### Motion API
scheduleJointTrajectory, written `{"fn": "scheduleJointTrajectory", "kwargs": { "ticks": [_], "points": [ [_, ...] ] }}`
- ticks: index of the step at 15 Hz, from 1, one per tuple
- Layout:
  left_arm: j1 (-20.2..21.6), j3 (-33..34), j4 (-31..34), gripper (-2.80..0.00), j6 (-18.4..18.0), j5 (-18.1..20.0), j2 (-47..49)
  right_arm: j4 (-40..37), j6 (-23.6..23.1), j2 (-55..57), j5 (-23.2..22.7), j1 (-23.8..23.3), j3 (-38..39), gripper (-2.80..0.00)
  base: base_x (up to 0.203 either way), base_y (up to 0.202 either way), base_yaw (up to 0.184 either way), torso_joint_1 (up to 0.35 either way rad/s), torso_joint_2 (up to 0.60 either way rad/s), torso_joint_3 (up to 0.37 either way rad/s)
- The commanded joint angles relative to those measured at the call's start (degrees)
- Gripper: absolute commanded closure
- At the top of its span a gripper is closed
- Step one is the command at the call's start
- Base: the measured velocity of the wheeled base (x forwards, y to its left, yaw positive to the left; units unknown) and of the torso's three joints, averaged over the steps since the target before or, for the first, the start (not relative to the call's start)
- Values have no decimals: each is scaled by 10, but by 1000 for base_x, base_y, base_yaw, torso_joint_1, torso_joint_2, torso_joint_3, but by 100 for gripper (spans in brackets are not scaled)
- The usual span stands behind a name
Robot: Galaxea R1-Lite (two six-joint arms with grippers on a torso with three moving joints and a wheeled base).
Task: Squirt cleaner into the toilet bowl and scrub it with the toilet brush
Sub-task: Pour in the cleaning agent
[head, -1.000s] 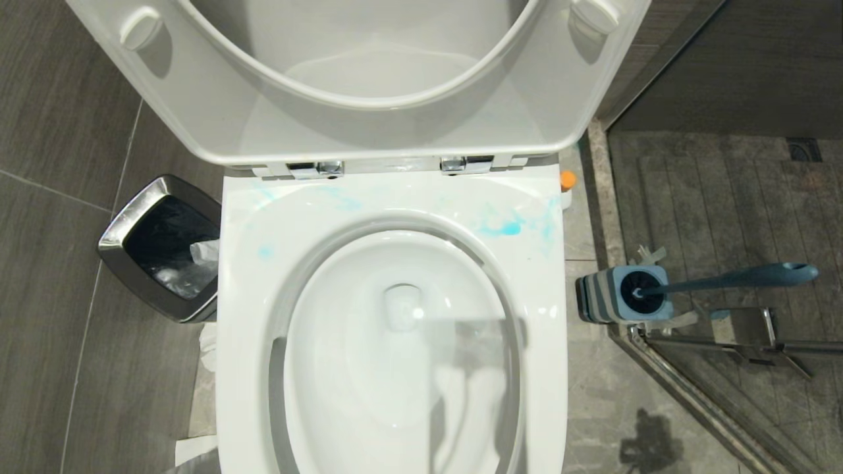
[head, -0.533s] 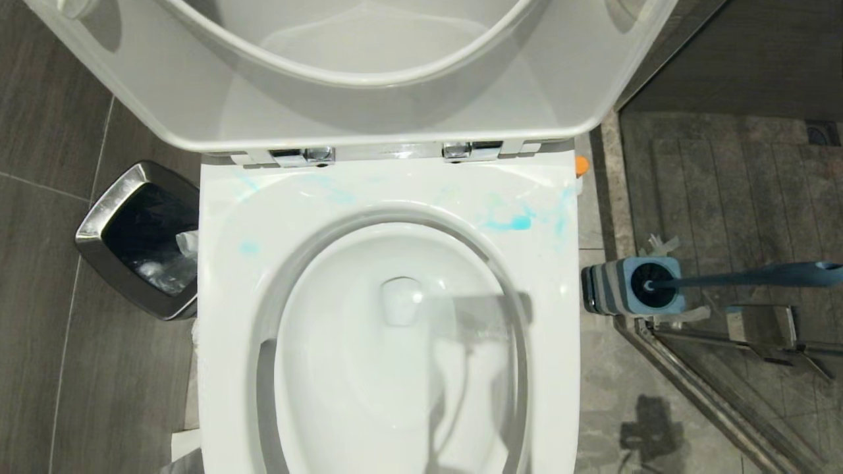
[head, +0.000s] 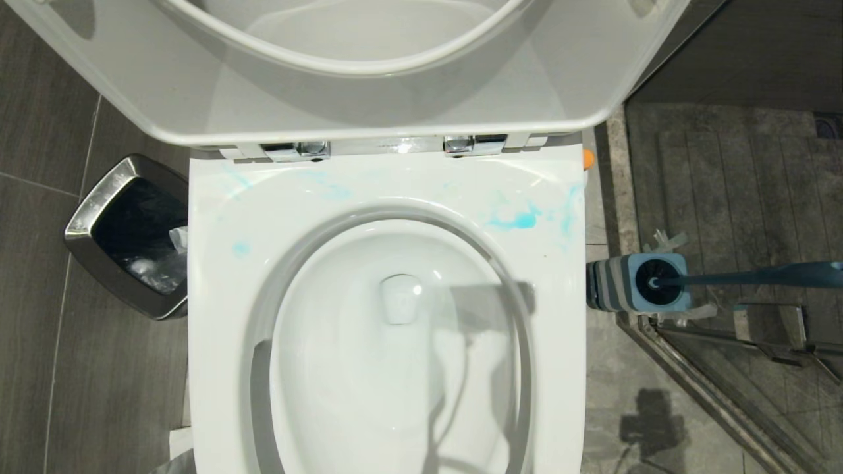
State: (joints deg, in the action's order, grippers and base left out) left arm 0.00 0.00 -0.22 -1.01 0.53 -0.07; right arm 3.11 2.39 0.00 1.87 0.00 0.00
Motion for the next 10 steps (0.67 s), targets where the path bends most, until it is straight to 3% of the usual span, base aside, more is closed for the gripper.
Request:
{"fn": "scheduleJointTrajectory", "kwargs": {
  "ticks": [1,10],
  "points": [
    [0,1,0,0,0,0,1,0,0,1,0,0,12,0,0,0,0,0,0,0],
    [0,1,0,0,1,0,1,0,0,1,-3,0,12,0,0,0,0,0,0,0]
  ]
}}
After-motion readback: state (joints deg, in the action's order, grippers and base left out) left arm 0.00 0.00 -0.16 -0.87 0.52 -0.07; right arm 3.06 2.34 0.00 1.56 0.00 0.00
